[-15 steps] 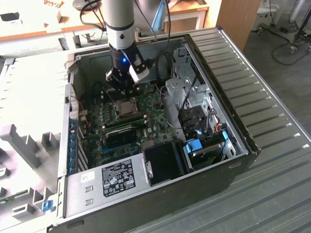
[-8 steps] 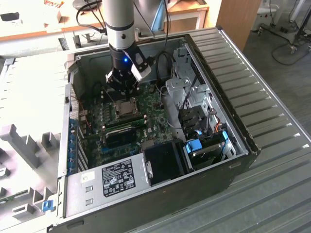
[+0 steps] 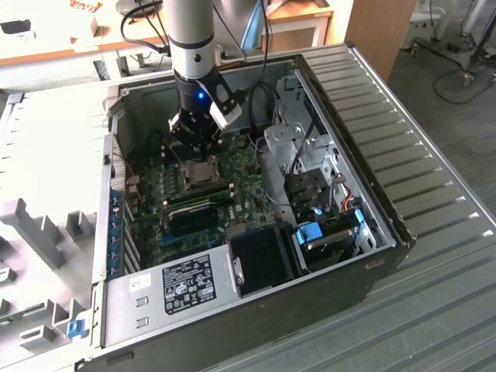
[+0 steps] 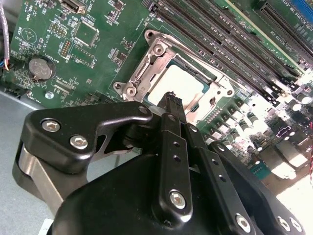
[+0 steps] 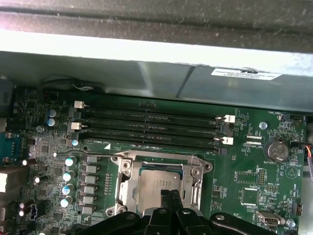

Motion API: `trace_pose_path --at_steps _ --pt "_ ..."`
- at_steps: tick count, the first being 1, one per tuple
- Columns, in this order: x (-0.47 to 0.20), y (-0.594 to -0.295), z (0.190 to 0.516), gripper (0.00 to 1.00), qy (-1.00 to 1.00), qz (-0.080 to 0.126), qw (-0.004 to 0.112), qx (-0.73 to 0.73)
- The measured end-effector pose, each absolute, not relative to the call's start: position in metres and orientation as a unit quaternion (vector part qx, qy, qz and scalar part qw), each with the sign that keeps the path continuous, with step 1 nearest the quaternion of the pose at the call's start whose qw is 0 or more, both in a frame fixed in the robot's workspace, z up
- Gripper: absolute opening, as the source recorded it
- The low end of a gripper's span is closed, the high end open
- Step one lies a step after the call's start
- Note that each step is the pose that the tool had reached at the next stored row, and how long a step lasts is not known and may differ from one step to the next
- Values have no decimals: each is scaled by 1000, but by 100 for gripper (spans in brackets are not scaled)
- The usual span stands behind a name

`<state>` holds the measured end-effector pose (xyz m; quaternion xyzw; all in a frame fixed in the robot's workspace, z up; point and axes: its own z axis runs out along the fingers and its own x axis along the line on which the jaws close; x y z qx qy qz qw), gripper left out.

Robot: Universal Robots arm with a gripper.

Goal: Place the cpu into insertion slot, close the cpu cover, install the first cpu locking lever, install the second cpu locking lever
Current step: 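Close the cpu cover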

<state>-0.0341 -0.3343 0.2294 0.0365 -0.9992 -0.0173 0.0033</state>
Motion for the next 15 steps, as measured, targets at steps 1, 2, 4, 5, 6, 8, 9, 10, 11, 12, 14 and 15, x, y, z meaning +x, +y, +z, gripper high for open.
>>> trace_pose_path --at_steps 1,2,4,5,6,8,9,10,11,12,14,15 --pt "-34 -334 229 11 -999 -17 3 36" --pt "-34 -334 229 11 -999 -17 3 36" --pt "-34 -335 229 11 -999 -17 3 36" --pt "-34 -335 229 11 -999 -17 3 36" --pt "-34 -336 229 11 -999 -17 3 36" --pt "-34 -336 229 11 -999 -17 3 36" --pt "-34 -337 229 11 -999 -17 3 36" --pt "-34 -338 229 11 -999 -17 3 36" --pt "-34 -338 229 11 -999 -17 3 36" --pt "-34 -339 229 11 -999 -17 3 36" --pt "-34 -339 229 11 -999 -17 3 36" --pt "-35 -339 229 11 -999 -17 3 36"
